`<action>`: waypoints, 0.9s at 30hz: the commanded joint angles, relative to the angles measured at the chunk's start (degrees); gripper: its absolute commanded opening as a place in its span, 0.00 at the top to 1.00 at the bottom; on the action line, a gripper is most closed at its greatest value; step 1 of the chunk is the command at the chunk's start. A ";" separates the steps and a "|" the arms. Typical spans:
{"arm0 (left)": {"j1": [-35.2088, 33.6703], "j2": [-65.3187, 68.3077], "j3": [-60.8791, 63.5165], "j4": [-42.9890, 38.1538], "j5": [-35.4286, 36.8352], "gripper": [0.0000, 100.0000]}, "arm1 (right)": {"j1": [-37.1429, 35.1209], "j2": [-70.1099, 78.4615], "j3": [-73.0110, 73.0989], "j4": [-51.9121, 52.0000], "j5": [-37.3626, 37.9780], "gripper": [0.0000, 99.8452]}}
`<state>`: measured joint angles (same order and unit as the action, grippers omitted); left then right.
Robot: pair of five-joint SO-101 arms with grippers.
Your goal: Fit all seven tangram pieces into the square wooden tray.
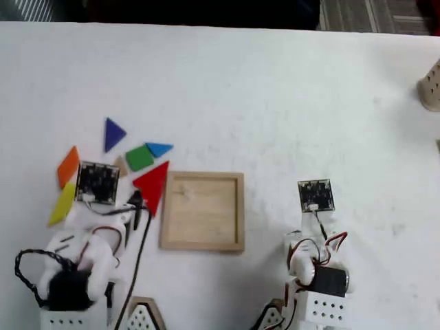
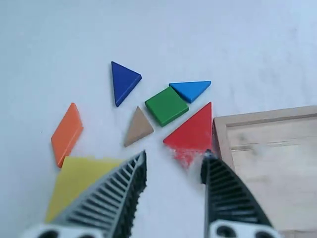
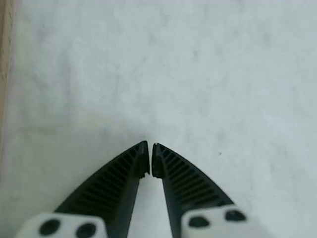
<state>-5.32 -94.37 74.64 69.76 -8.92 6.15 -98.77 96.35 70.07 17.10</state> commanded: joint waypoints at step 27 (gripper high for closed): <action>2.42 81.45 -34.64 -13.36 3.16 0.66 | 0.48 -0.31 0.26 -1.01 0.62 0.98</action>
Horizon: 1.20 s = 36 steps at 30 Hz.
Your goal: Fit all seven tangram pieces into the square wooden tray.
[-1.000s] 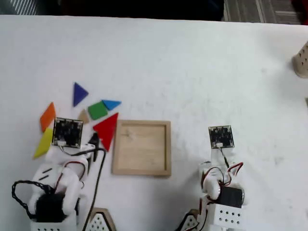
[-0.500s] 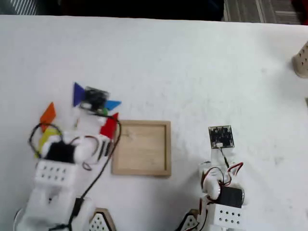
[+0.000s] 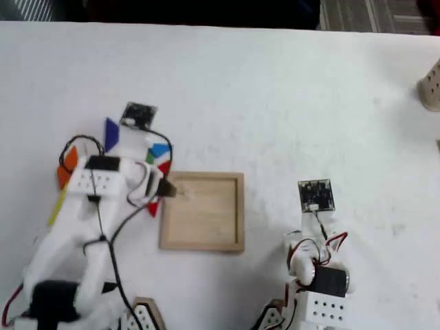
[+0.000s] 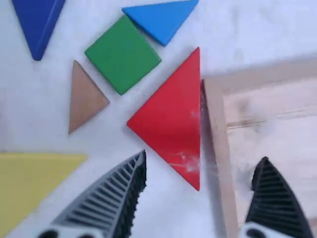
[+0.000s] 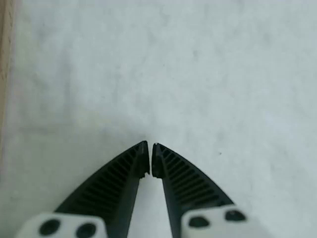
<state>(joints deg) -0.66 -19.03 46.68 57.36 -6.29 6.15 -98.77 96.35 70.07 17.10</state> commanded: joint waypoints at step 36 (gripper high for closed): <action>-5.05 21.93 -12.75 -7.03 -18.99 0.66 | 0.48 -0.31 0.26 -1.01 0.70 0.98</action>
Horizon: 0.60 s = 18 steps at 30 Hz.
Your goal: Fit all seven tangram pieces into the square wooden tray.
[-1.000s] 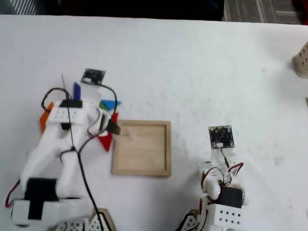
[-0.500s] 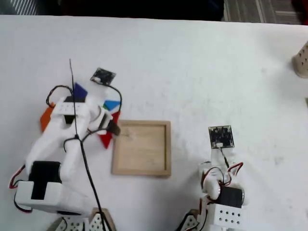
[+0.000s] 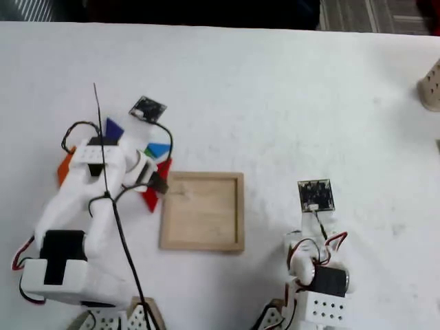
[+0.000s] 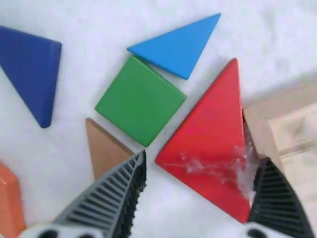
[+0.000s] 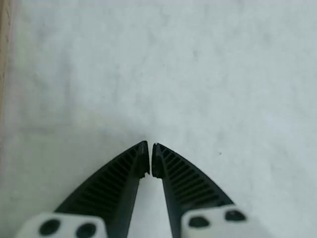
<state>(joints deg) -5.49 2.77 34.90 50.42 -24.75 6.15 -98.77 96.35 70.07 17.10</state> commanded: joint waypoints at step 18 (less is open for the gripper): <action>5.93 0.22 -1.14 3.08 16.70 0.66 | 0.48 -0.31 0.26 -1.01 0.70 0.98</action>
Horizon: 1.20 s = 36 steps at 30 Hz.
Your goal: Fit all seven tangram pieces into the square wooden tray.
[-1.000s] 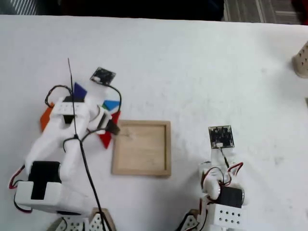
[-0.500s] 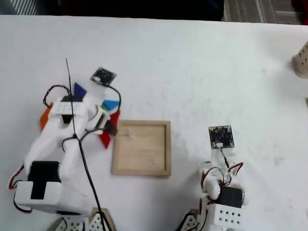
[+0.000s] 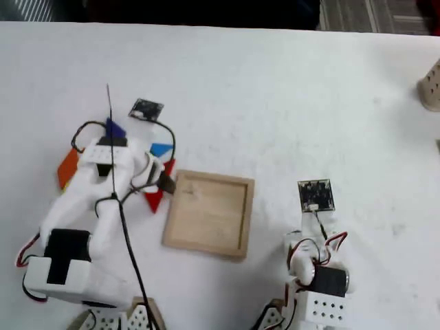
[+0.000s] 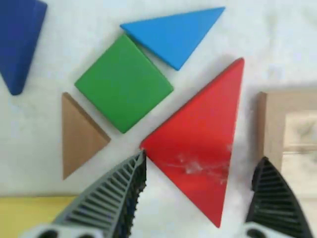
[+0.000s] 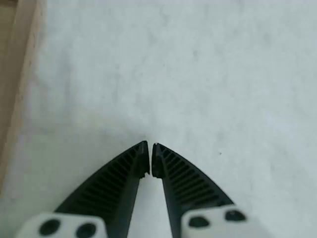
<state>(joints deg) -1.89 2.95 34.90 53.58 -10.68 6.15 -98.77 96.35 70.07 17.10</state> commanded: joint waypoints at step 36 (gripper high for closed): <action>-0.22 0.04 0.70 -5.71 -5.80 0.66 | 0.48 -0.31 0.26 -1.01 0.70 0.98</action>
<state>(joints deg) -3.21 3.21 35.69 49.27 -15.87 6.15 -98.77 96.35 70.07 17.10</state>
